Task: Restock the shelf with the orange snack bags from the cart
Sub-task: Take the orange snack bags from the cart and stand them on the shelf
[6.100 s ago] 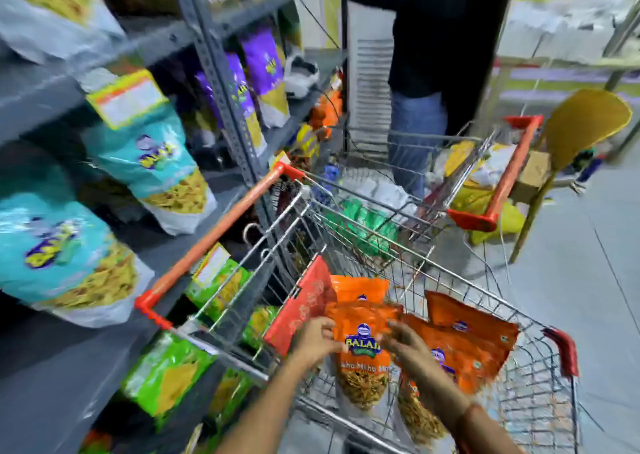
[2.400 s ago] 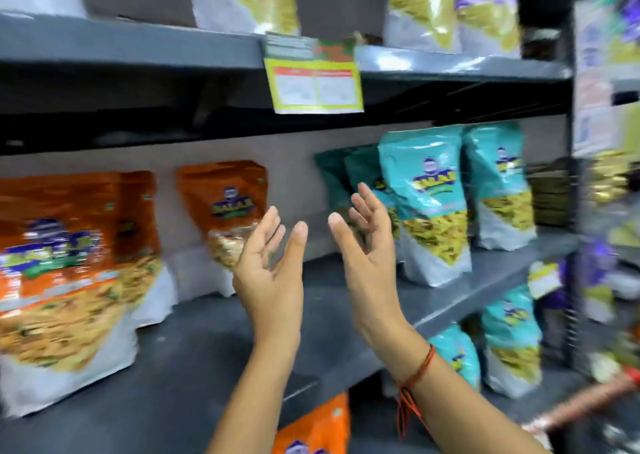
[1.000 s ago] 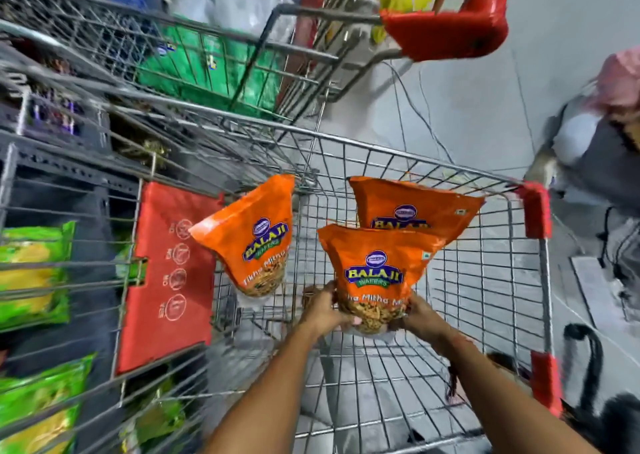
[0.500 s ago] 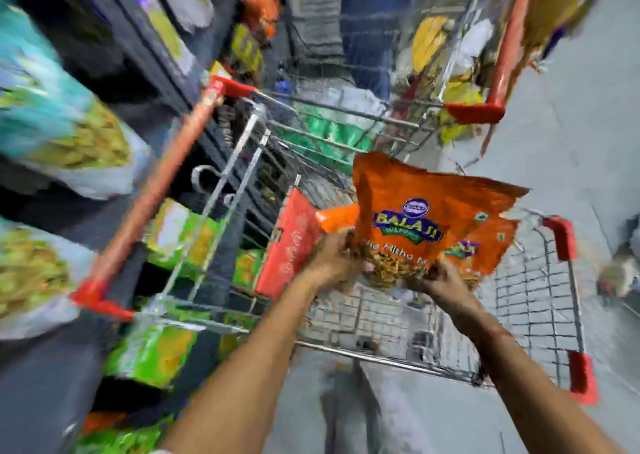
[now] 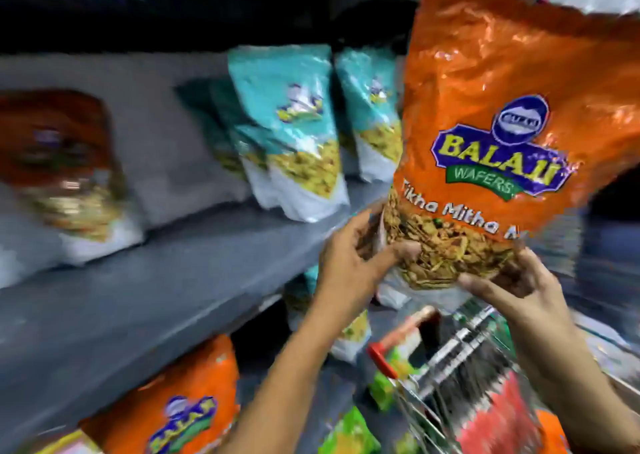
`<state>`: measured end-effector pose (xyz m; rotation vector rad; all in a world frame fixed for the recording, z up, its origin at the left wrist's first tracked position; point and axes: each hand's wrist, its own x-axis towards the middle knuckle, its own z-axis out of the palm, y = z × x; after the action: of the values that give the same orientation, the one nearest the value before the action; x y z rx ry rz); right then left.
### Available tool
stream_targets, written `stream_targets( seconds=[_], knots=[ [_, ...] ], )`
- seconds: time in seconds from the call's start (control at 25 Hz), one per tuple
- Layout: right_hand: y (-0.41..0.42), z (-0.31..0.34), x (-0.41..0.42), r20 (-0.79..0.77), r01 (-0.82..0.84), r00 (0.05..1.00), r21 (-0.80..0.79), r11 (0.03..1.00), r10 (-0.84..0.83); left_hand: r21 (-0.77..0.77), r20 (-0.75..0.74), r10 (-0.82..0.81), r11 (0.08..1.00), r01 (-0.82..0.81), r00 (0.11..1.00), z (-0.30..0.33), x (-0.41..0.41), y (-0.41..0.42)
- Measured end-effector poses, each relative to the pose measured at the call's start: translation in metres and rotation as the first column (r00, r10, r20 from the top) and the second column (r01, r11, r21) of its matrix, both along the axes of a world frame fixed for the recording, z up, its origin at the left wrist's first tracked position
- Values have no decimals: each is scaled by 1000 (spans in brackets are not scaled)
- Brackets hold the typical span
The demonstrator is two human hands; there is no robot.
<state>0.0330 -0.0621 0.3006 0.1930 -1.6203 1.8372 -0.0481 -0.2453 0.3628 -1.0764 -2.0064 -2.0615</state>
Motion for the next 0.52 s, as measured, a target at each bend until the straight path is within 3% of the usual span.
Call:
stream_targets(
  seconds=[0.2, 0.32, 0.52],
  knots=[
    [-116, 81, -57, -127, -375, 909, 169, 911, 398, 129, -119, 366, 927, -351, 923, 60, 18, -143],
    [-180, 96, -93, -75, -548, 815, 227, 805, 575, 139, -108, 511, 857, -496, 853, 66, 20, -210],
    [-263, 103, -157, 66, -701, 701, 251, 668, 710, 66, -27, 672, 740, -669, 740, 64, -8, -288]
  ],
)
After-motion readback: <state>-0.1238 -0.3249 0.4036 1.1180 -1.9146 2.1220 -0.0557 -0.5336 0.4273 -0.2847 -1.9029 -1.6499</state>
